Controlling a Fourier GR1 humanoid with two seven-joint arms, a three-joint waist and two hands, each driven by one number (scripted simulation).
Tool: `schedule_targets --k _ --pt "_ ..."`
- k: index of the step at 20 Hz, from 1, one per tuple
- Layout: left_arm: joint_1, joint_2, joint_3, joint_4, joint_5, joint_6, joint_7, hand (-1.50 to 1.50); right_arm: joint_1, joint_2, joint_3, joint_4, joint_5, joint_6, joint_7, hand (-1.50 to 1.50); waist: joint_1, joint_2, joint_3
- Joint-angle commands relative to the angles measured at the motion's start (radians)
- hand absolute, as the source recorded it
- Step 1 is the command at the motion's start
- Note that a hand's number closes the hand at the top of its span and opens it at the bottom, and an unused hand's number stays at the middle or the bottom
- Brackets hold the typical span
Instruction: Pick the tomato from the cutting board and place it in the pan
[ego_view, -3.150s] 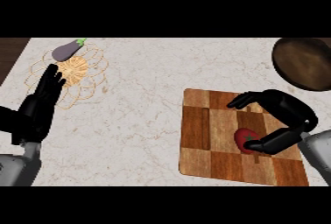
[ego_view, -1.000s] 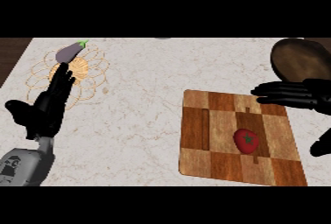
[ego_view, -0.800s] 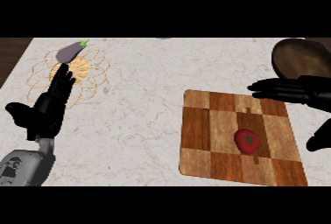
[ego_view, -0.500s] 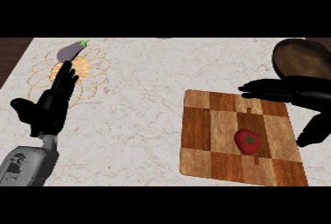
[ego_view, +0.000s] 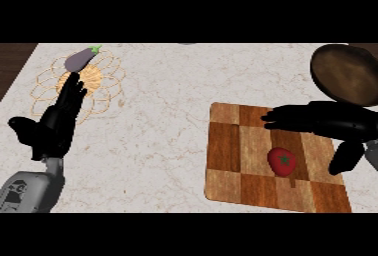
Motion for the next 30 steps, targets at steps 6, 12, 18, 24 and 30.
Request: schedule_targets --k 6,12,18,24,30 --pt "-0.009 -0.008 0.054 0.043 -0.002 -0.056 -0.017 0.0 0.062 0.042 0.02 -0.098 0.186 -0.004 0.038 -1.5 -0.011 -0.002 0.0" --pt "-0.002 -0.07 0.031 0.04 -0.054 -0.027 -0.019 0.0 -0.007 0.103 -0.015 -0.03 0.299 0.05 0.039 -1.5 -0.005 -0.001 0.0" --pt "-0.072 -0.045 0.074 0.038 -0.065 -0.047 0.049 0.0 0.022 0.168 -0.009 0.052 0.403 0.02 -0.026 -1.5 -0.003 0.0 0.0" --pt "-0.005 -0.095 0.058 0.02 -0.107 -0.04 0.014 0.0 0.131 0.191 -0.006 -0.044 0.503 -0.008 0.022 -1.5 -0.009 -0.002 0.0" --pt "0.03 -0.067 0.104 -0.048 -0.082 -0.097 0.039 0.0 0.038 0.273 -0.036 0.132 0.601 0.005 -0.027 -1.5 0.001 -0.001 0.0"
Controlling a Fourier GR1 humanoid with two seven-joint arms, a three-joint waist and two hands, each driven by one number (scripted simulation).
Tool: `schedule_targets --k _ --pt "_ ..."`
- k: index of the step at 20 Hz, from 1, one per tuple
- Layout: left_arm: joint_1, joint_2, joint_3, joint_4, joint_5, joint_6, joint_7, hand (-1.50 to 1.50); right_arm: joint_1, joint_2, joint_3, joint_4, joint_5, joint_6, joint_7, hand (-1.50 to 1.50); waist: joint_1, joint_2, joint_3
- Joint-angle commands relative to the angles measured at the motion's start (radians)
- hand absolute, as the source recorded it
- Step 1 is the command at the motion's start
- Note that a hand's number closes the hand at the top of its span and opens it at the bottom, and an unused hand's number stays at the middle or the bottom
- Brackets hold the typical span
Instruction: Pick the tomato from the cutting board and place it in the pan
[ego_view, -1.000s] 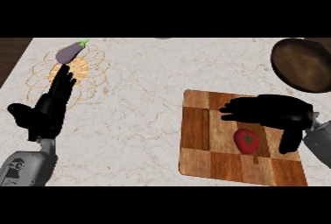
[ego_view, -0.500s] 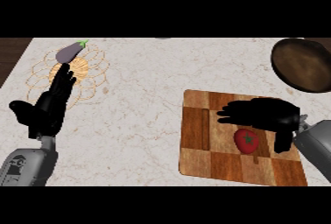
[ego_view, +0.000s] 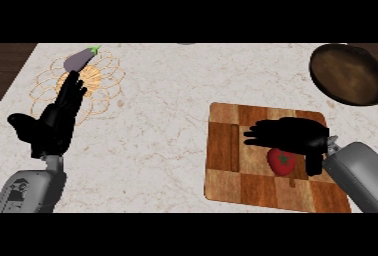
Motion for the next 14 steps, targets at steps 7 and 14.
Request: schedule_targets --k 7,14 --pt "0.025 -0.027 0.018 0.01 -0.008 -0.026 -0.04 0.0 -0.053 0.042 0.043 0.096 0.076 0.059 -0.159 1.5 0.01 0.002 0.0" --pt "-0.012 -0.012 0.062 0.046 -0.008 -0.061 -0.033 0.0 0.01 0.069 0.011 0.122 0.164 -0.1 -0.211 1.5 0.0 0.001 0.0"
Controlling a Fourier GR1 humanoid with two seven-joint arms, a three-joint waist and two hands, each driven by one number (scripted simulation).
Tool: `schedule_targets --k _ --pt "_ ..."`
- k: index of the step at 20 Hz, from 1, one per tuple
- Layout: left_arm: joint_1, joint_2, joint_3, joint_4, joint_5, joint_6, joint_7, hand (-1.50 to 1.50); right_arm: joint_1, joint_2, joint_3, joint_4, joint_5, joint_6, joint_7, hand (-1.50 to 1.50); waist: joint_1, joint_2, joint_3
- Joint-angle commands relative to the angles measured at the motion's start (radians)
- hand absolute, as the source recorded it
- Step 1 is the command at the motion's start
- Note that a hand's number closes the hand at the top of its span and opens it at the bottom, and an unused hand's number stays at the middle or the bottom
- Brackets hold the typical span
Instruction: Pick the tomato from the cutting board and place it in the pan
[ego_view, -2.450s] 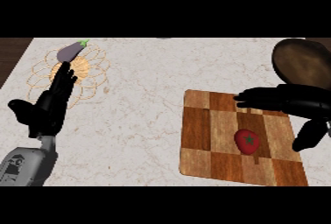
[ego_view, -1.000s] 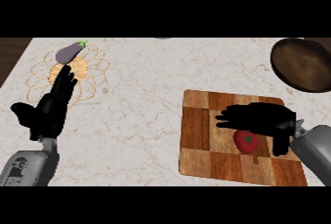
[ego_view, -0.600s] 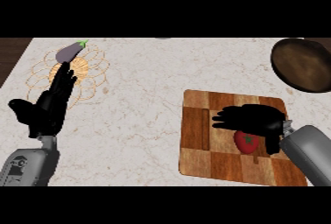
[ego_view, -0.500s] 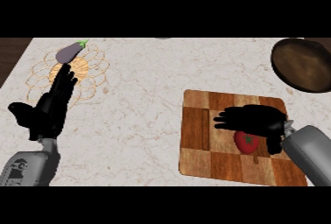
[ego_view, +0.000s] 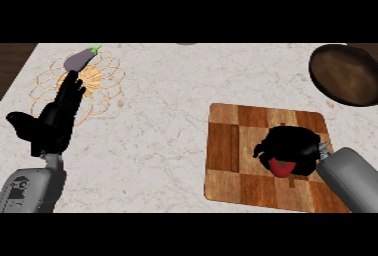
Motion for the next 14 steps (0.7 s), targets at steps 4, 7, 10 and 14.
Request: schedule_targets --k 4,7,10,14 --pt "0.043 -0.026 -0.018 -0.078 -0.026 0.006 0.043 0.0 0.071 -0.029 -0.057 -0.051 0.003 0.006 -0.098 1.5 -0.004 0.001 0.002" --pt "-0.009 -0.009 0.013 0.015 -0.017 -0.011 -0.011 0.0 -0.031 0.133 -0.152 0.065 -0.043 0.059 0.138 1.5 -0.001 0.006 0.001" --pt "0.013 -0.021 -0.004 -0.019 -0.032 0.012 0.009 0.0 -0.023 0.215 -0.334 0.157 -0.086 0.068 0.482 1.5 -0.017 0.004 0.0" --pt "0.024 -0.015 0.007 -0.019 -0.025 0.012 0.018 0.0 -0.065 0.281 -0.523 0.18 -0.099 -0.053 0.806 1.5 -0.03 -0.006 0.0"
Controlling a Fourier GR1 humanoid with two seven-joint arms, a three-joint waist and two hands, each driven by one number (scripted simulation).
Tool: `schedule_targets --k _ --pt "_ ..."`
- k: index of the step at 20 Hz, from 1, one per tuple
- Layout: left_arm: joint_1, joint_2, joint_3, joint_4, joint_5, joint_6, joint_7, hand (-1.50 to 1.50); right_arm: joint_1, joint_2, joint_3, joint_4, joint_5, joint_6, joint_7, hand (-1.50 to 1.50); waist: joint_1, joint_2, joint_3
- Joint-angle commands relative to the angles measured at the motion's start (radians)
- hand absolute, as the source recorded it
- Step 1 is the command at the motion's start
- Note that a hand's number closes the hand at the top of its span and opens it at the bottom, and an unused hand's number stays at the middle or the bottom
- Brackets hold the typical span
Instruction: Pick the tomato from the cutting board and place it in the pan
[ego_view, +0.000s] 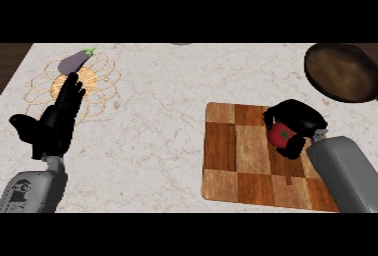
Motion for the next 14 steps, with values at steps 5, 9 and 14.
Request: schedule_targets --k 5,9,14 --pt "-0.004 -0.01 -0.017 0.008 -0.001 -0.014 -0.008 0.0 -0.189 0.206 -0.248 -0.046 0.061 -0.287 0.646 1.5 0.023 -0.001 0.0" --pt "-0.034 -0.026 -0.021 0.009 -0.025 0.024 0.006 0.0 -0.267 0.287 -0.253 -0.073 0.153 -0.421 0.84 1.5 0.029 0.002 0.002" --pt "-0.038 0.001 -0.004 0.005 0.012 -0.033 0.032 0.0 -0.407 0.202 -0.355 0.034 0.155 -0.497 0.867 1.5 0.035 0.007 0.002"
